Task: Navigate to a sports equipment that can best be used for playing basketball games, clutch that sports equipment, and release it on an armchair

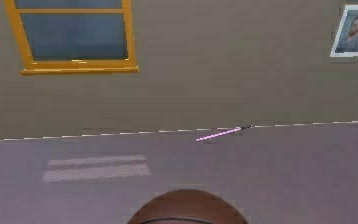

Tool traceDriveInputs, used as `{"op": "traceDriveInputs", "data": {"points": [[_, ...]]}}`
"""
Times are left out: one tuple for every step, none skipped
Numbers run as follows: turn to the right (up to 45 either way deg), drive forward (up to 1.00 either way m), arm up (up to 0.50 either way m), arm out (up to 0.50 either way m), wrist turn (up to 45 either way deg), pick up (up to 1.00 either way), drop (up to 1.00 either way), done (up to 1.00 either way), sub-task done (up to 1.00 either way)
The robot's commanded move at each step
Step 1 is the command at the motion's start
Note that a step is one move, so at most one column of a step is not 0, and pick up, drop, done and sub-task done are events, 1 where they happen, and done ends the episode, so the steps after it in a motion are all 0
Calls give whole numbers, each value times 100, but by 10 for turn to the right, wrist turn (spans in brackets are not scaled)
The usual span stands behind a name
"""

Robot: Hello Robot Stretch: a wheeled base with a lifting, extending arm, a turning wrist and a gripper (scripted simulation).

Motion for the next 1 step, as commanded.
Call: {"op": "traceDriveInputs", "data": {"points": [[-30,0,0,0,0,0,0,0,0]]}}
